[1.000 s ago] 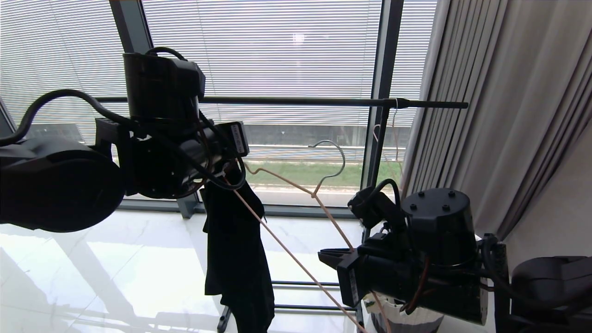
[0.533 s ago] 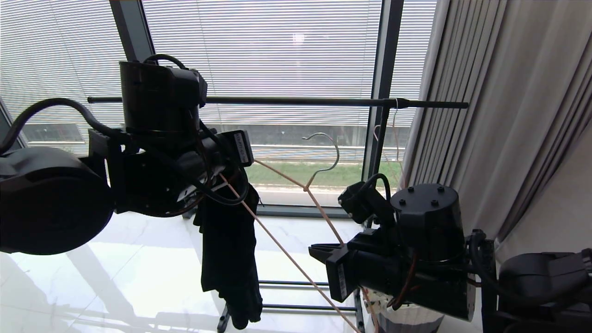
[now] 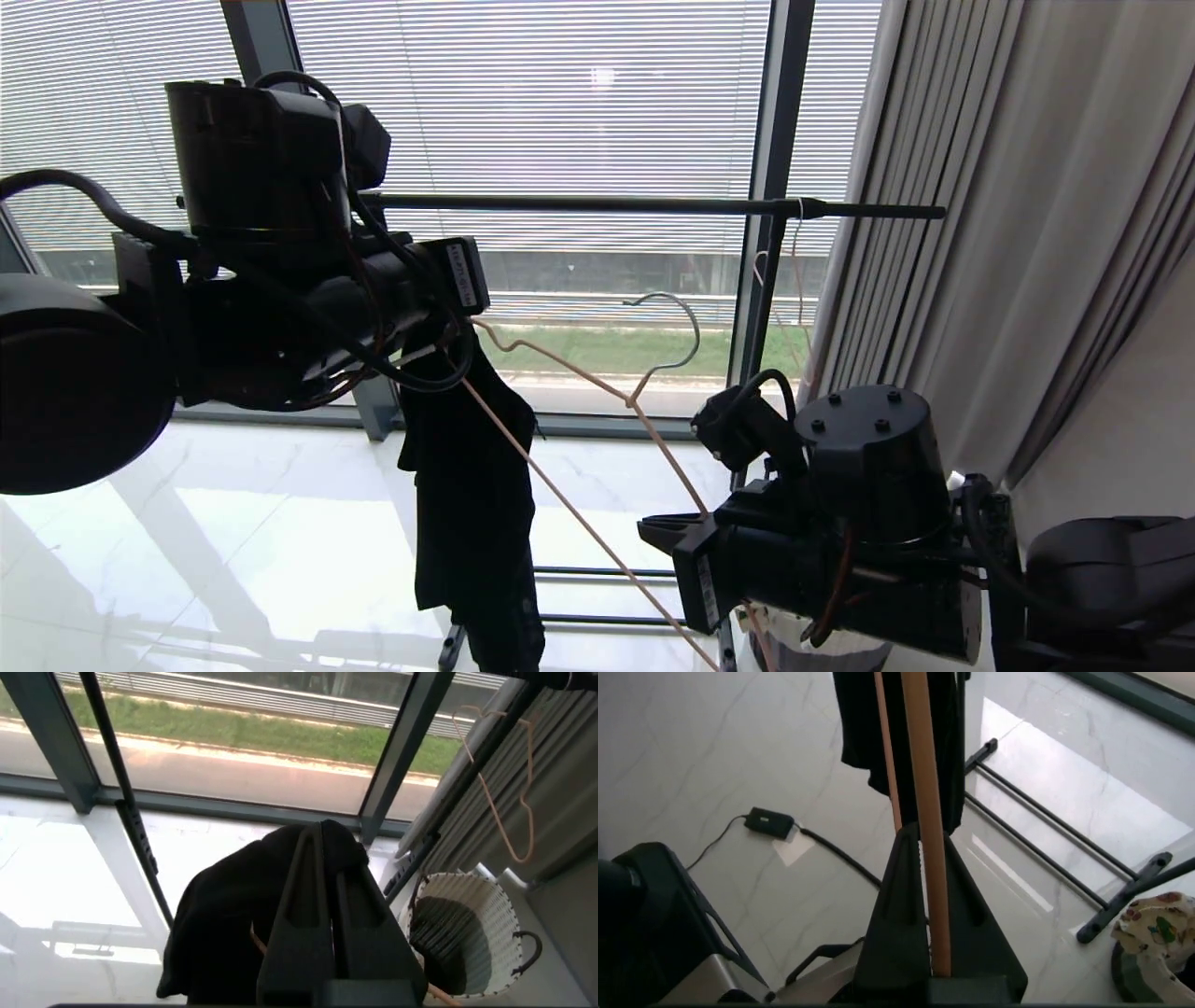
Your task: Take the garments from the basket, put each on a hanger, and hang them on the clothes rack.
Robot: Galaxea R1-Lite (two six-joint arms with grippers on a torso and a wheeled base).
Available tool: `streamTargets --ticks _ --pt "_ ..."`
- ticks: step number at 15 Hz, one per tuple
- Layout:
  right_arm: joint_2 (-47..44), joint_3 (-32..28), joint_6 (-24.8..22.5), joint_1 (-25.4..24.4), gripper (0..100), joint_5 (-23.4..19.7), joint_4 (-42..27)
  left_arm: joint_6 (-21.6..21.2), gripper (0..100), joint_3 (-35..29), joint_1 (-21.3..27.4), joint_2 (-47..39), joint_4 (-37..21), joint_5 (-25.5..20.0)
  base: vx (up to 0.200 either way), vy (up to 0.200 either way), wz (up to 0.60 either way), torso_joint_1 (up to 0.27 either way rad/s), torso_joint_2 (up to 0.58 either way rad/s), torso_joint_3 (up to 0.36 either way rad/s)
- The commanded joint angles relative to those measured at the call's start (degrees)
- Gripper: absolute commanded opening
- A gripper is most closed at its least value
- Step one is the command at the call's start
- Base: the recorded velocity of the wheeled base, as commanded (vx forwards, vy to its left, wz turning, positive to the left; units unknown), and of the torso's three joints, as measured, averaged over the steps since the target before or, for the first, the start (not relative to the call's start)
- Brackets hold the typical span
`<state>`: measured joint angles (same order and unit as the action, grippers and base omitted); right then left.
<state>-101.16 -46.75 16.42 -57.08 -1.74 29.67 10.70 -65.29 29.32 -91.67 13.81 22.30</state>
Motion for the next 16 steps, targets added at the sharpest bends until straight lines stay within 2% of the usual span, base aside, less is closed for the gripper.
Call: streamTargets --ticks 1,3,8,10,12,13,15,16 --pt "2.81 0.43 -0.07 -0.32 0 -1.77 -1.81 -2.35 0 0.17 -2.60 -0.35 0.16 -0.68 0.000 0.000 0.00 0.000 0.00 0.000" --pt "6.06 1.75 -0.69 -0.32 0 -4.06 -5.41 -4.38 0 -0.10 -5.50 -1.23 0.43 -2.26 0.000 0.000 0.00 0.000 0.00 0.000" --pt "6.85 2.01 -1.22 -0.76 0 -5.11 -8.23 -4.29 0 -0.19 -5.59 -0.88 0.43 -3.84 0.000 0.000 0.00 0.000 0.00 0.000" --pt "6.59 2.01 -1.48 -1.02 0 -5.29 -8.67 -3.41 0 -0.01 -5.76 -0.96 0.07 -3.84 0.000 0.000 0.00 0.000 0.00 0.000" --pt "7.20 1.84 -1.48 -0.93 0 -5.11 -8.40 -1.83 0 0.08 -8.40 -1.49 -2.03 -4.02 0.000 0.000 0.00 0.000 0.00 0.000" --pt "8.52 2.01 -1.48 -0.93 0 -5.11 -8.49 -1.83 0 -0.54 -10.25 -1.67 -3.79 -6.30 0.000 0.000 0.00 0.000 0.00 0.000" --pt "10.19 4.04 -1.48 -0.84 0 -4.76 -7.70 -2.71 0 -3.26 -14.38 -0.35 -10.38 -16.58 0.000 0.000 0.00 0.000 0.00 0.000" --pt "10.89 7.02 -1.13 -0.58 0 -4.67 -3.39 -2.97 0 -6.16 -15.43 0.09 -15.57 -19.66 0.000 0.000 0.00 0.000 0.00 0.000"
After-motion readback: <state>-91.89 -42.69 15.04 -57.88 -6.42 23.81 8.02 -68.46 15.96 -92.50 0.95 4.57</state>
